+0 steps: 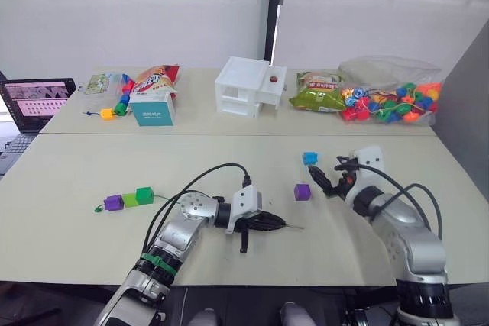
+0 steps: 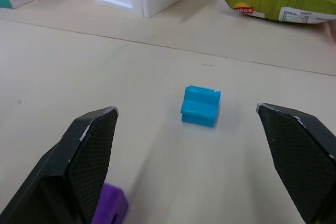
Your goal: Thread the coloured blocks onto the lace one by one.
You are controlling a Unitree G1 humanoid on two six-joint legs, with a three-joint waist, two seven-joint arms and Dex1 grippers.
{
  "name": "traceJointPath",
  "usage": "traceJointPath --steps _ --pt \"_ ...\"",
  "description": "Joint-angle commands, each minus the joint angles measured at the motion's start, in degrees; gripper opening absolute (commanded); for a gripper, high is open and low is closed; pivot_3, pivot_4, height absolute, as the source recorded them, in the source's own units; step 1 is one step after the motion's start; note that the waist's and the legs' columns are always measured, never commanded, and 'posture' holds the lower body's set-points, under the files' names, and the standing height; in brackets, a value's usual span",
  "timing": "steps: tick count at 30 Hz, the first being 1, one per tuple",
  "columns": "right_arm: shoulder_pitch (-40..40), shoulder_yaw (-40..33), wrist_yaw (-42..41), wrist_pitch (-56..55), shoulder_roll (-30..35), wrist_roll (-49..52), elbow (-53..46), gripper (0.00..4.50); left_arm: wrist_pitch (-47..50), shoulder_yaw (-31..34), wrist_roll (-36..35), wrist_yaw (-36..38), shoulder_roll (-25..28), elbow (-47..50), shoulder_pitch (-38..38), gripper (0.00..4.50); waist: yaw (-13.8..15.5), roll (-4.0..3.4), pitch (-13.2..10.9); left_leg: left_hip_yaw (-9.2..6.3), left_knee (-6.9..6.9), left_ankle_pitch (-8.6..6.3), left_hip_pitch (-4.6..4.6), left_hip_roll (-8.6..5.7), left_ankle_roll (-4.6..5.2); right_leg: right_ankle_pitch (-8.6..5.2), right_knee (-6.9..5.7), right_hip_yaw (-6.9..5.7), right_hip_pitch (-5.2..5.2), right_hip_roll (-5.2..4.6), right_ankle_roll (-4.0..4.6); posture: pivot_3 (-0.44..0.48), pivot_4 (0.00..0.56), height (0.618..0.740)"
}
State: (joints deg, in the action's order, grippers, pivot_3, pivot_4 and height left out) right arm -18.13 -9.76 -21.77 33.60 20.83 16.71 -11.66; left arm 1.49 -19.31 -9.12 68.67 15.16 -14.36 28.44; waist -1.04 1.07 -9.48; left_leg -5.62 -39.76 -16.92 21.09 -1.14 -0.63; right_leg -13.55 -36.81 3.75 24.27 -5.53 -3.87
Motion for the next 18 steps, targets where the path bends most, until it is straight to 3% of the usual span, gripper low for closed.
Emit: traceJointPath --steps 1,8,16,18 --pt "-5.81 0.76 1.34 -2.53 -0.07 -1.86 7.33 4.46 0.07 0.30 -0.99 -0.92 -0.77 2.13 0.02 0.00 0.01 -0.01 0.00 0.00 0.00 0.00 -0.01 0.00 0.00 0.00 -0.02 0.00 0.00 0.00 0.00 0.000 0.150 0.740" --pt "-17.37 2.54 0.20 -6.82 -0.45 -4.11 26.42 4.46 0.10 0.41 -0.60 -2.10 -1.14 2.43 0.00 0.00 -0.44 -0.02 0.01 0.00 0.04 0.01 0.01 0.01 -0.01 0.01 -0.01 0.00 0.04 0.00 0.01 0.000 0.150 0.740" --pt "-22.58 4.22 -0.83 -11.24 -2.05 -5.84 39.30 4.46 0.31 0.29 -0.65 -3.13 -0.84 3.29 -0.59 0.00 -1.37 -0.03 0.01 -0.01 0.06 0.00 0.02 0.01 -0.01 0.01 -0.01 0.00 0.06 -0.01 0.01 0.000 0.150 0.740" --pt "-22.87 4.16 -0.60 -12.13 -2.49 -5.91 41.01 3.93 0.36 0.21 -0.63 -3.29 -0.84 3.39 -0.67 0.00 -1.43 -0.03 0.01 -0.02 0.07 0.00 0.02 0.01 -0.01 0.01 -0.01 0.00 0.06 -0.01 0.01 0.000 0.150 0.740"
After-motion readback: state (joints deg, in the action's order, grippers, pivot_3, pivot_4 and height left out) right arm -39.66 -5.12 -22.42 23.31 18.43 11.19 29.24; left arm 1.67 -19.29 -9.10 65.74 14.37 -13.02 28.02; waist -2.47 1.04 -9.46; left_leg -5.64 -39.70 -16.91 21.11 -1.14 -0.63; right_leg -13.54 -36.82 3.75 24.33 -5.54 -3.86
